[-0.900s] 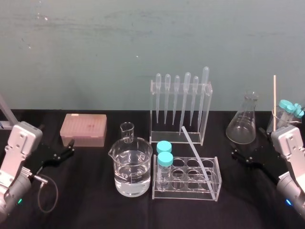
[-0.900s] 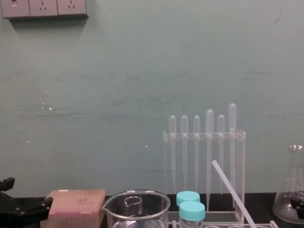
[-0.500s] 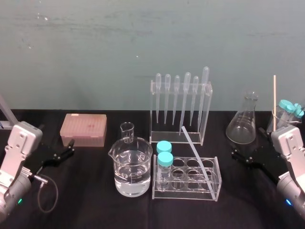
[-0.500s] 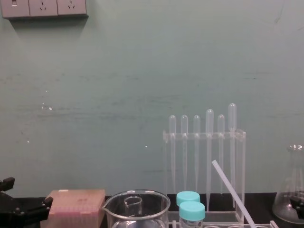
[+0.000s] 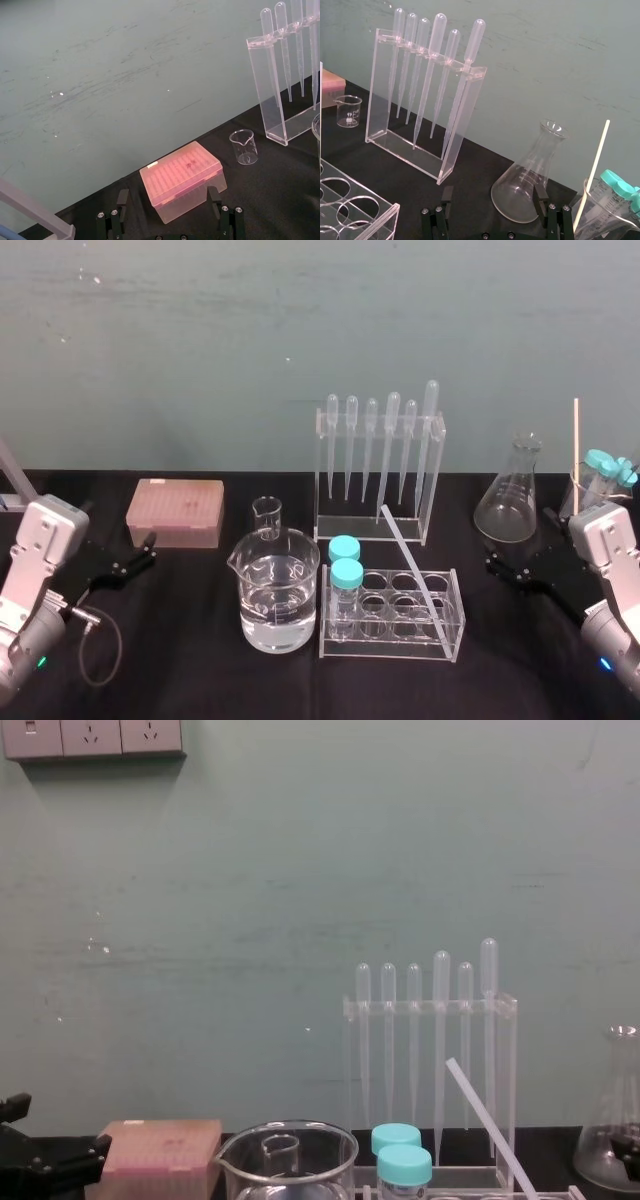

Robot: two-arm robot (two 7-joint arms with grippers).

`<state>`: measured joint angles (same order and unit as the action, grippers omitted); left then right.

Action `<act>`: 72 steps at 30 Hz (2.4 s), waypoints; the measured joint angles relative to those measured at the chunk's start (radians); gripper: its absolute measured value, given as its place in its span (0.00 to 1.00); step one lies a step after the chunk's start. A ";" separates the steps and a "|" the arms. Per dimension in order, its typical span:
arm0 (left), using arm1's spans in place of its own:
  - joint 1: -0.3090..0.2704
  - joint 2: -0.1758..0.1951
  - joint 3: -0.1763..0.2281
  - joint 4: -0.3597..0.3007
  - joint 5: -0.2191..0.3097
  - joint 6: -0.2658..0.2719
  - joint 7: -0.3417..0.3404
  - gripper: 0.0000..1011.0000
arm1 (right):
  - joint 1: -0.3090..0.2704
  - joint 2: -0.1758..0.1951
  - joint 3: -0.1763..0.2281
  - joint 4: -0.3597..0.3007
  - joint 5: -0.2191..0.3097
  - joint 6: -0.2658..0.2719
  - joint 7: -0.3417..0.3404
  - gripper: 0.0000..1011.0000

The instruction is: Pick up the stirring rod with one hand, then place it down.

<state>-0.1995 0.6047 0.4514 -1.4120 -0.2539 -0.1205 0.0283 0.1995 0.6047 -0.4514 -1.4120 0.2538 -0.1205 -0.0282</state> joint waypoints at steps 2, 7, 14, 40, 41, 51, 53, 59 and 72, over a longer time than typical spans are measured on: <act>0.000 0.000 0.000 0.000 0.000 0.000 0.000 0.99 | 0.000 0.000 0.000 0.000 0.000 0.000 0.000 0.99; 0.000 0.000 0.000 0.000 0.000 0.000 0.000 0.99 | 0.000 0.000 0.000 0.000 0.000 0.000 0.000 0.99; 0.000 0.000 0.000 0.000 0.000 0.000 0.000 0.99 | 0.000 0.000 0.000 0.000 0.000 0.000 0.000 0.99; 0.000 0.000 0.000 0.000 0.000 0.000 0.000 0.99 | 0.000 0.000 0.000 0.000 0.000 0.000 0.000 0.99; 0.000 0.000 0.000 0.000 0.000 0.000 0.000 0.99 | 0.000 0.000 0.000 0.000 0.000 0.000 0.000 0.99; 0.000 0.000 0.000 0.000 0.000 0.000 0.000 0.99 | -0.020 0.006 0.030 -0.028 -0.011 -0.025 -0.005 0.99; 0.000 0.000 0.000 0.000 0.000 0.000 0.000 0.99 | -0.033 0.014 0.044 -0.057 -0.022 -0.055 -0.008 0.99; 0.000 0.000 0.000 0.000 0.000 0.000 0.000 0.99 | -0.043 0.029 0.053 -0.126 -0.025 -0.153 0.059 0.99; 0.000 0.000 0.000 0.000 0.000 0.000 0.000 0.99 | 0.072 -0.025 -0.013 -0.036 0.198 -0.125 0.444 0.99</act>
<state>-0.1995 0.6046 0.4514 -1.4120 -0.2539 -0.1205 0.0283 0.2715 0.5800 -0.4646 -1.4475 0.4517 -0.2460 0.4160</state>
